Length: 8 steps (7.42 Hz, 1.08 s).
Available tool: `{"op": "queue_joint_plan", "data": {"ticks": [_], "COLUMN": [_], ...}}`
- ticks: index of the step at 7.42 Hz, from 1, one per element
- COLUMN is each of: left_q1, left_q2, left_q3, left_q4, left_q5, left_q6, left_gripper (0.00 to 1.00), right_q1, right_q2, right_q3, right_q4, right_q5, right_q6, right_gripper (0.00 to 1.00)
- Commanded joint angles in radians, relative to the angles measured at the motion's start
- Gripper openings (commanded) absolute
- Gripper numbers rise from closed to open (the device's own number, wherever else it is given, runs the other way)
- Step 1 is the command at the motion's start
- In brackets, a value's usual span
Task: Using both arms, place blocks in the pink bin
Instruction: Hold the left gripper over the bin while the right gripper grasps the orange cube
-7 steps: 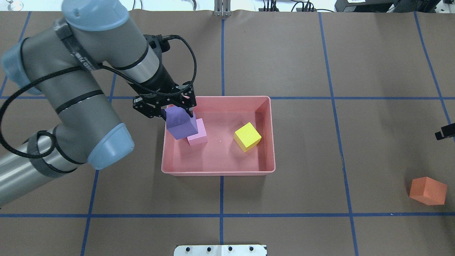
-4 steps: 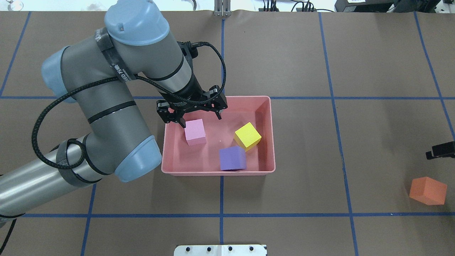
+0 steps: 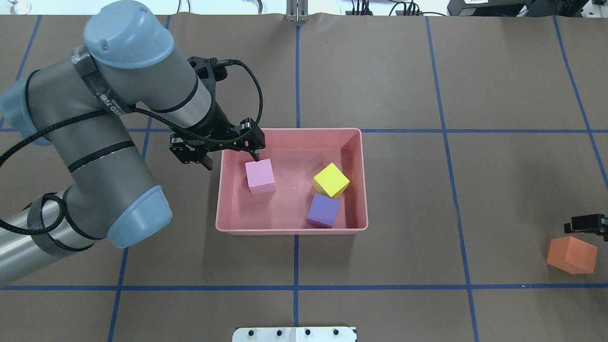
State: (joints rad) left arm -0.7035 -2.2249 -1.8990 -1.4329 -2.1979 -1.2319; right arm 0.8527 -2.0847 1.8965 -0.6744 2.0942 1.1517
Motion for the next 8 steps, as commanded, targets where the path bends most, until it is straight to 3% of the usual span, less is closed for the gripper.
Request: {"op": "queue_joint_plan", "data": {"ticks": [1,3,5,8], "left_q1": [-0.008,-0.007,-0.007,-0.007], "left_q2": [0.011,0.011,0.014,0.014], "left_q3": [-0.005,-0.003,0.001,0.008], "left_q4": [0.000,0.000,-0.001,-0.004], "left_q5": [0.001,0.001,0.004,0.006], "left_q6": [0.014,0.014,0.014,0.014], "left_gripper": [1.00,1.00,1.00,1.00], "right_q1": [-0.023,-0.097,-0.255,-0.312], "right_q2": [-0.048,-0.046,-0.046,-0.083], "right_q3": [0.001,0.018,0.027,0.026], "right_q4": [0.058,0.061,0.061,0.061], "right_q5": [-0.051,-0.142,-0.311,-0.344], "right_q6": [0.105,0.243,0.379,0.378], "right_gripper": [1.00,0.99,1.00,1.00]}}
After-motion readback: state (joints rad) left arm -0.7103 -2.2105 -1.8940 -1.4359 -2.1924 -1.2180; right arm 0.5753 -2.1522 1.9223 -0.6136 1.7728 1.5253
